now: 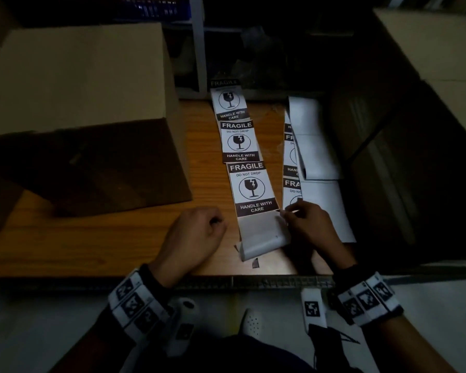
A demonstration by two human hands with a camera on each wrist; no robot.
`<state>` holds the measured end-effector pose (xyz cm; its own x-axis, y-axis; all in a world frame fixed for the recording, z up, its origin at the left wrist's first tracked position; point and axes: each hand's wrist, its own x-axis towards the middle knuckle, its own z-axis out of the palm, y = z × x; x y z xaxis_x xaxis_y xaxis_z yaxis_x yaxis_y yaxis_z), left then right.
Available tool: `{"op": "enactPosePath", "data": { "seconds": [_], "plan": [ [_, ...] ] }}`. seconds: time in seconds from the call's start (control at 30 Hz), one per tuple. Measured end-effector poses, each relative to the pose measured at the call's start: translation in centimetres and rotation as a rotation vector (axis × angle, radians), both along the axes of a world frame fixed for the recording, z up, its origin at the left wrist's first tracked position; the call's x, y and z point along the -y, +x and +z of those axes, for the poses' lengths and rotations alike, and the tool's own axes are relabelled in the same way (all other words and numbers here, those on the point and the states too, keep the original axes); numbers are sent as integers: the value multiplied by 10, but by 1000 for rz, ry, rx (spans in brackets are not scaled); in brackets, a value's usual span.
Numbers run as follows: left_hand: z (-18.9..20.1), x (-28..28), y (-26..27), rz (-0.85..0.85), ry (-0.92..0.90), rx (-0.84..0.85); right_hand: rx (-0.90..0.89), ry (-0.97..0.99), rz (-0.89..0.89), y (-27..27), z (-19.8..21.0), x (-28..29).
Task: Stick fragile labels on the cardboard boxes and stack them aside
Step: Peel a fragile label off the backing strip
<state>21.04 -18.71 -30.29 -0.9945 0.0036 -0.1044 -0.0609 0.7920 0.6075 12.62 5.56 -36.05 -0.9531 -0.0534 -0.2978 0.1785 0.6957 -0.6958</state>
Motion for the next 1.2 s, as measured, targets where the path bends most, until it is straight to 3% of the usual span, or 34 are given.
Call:
{"op": "enactPosePath", "data": {
  "seconds": [0.2, 0.33, 0.5, 0.63, 0.8, 0.93, 1.0, 1.13, 1.2],
  "plan": [
    [-48, -29, -3, 383, 406, 226, 19, 14, 51, 7, 1, 6],
    [-50, -38, -12, 605, 706, 294, 70, -240, -100, 15, -4, 14],
    [-50, -35, -23, 741, 1035, 409, 130, -609, -254, 22, 7, 27],
    [-52, -32, -31, 801, 1263, 444, 146, -624, -286, 23, 7, 33],
    [-59, -26, -37, 720, 1222, 446, 117, -415, -175, 29, 3, 33],
    [-65, -19, -35, 590, 1063, 349, -226, 20, 1, 25, 11, 38],
    [-70, -16, -33, 535, 1036, 317, -327, -20, 120, 16, 20, 46],
    [-79, -11, -29, 467, 1020, 243, -339, -52, 437, 2, 25, 76],
    [-82, -9, -28, 446, 1001, 211, -341, -32, 500, -3, 19, 87]
  ]
}}
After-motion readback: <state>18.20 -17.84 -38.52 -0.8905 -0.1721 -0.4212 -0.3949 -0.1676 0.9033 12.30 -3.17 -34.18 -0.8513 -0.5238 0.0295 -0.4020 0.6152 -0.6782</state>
